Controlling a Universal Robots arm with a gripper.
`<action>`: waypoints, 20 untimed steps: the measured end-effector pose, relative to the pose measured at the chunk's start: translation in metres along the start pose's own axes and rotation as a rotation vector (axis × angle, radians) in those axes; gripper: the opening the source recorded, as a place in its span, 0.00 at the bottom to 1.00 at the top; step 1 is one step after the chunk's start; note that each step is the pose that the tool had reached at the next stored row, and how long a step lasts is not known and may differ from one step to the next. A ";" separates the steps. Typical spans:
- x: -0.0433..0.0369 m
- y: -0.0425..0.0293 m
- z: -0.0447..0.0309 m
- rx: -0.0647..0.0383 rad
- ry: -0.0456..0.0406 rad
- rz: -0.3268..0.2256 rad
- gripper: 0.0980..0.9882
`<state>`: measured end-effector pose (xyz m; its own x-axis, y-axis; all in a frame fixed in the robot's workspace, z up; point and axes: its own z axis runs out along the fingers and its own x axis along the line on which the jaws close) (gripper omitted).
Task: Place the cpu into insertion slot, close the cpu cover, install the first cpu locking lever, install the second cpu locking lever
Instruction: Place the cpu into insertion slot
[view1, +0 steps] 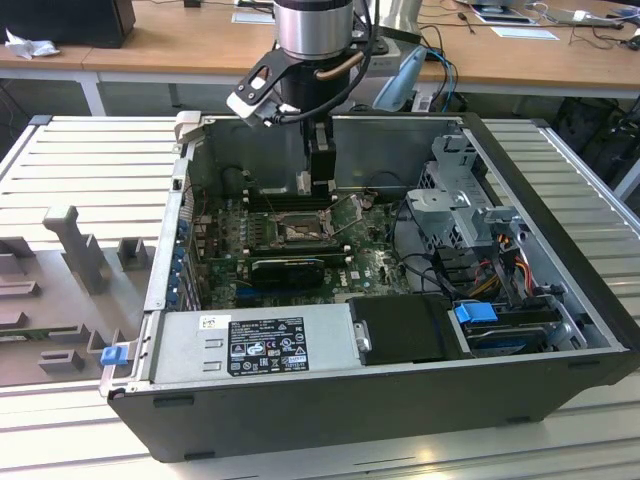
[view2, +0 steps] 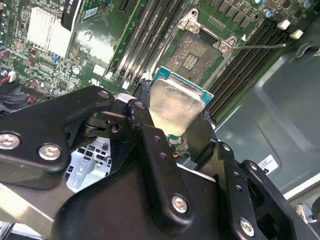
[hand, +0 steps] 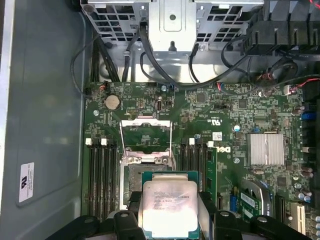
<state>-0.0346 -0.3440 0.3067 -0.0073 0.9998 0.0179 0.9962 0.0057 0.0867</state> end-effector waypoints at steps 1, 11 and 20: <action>0.0000 -0.0001 0.0020 0.001 0.0000 0.000 0.48; -0.0003 -0.0016 0.0192 0.002 0.0002 0.000 0.48; -0.0006 -0.0030 0.0353 0.004 0.0002 0.000 0.48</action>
<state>-0.0345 -0.3440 0.2713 -0.0072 0.9998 0.0180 0.9966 0.0057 0.0826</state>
